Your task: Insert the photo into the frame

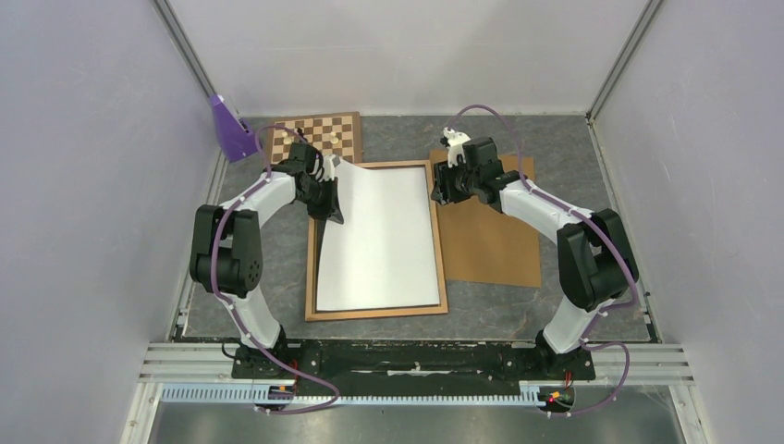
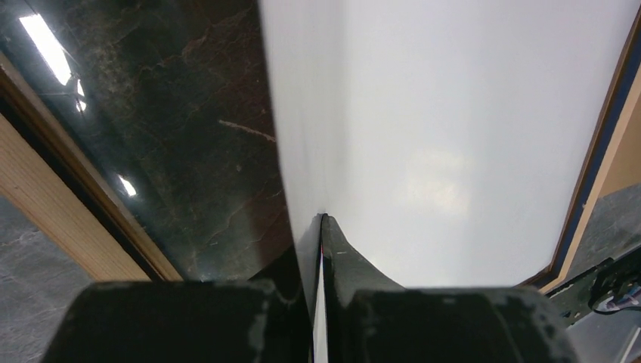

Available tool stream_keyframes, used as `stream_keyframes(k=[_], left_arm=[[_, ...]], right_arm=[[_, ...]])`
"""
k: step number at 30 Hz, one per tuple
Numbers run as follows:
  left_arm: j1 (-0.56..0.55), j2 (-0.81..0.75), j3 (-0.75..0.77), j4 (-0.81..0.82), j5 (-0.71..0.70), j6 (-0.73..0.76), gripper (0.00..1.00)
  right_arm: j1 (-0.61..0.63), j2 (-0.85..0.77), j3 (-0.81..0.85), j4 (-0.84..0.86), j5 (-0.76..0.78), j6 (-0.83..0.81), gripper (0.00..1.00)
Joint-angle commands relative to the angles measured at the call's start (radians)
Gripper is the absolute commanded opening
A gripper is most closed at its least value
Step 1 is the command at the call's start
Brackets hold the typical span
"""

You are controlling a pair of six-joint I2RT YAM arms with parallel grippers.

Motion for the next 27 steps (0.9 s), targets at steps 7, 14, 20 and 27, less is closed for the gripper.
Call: stream_keyframes(k=[7, 14, 20, 27], left_arm=[[-0.002, -0.069, -0.013, 0.016, -0.023, -0.034, 0.18], [-0.002, -0.089, -0.025, 0.013, -0.043, -0.028, 0.40], [-0.002, -0.113, -0.036, 0.005, -0.058, -0.021, 0.50], [-0.002, -0.139, -0.045, -0.011, -0.092, -0.007, 0.56]], right_arm=[[-0.004, -0.034, -0.005, 0.032, -0.014, -0.003, 0.49], [-0.004, -0.030, -0.002, 0.035, -0.017, -0.002, 0.49], [-0.004, -0.028, -0.002, 0.035, -0.019, -0.001, 0.49], [-0.005, -0.023, -0.002, 0.037, -0.022, -0.001, 0.49]])
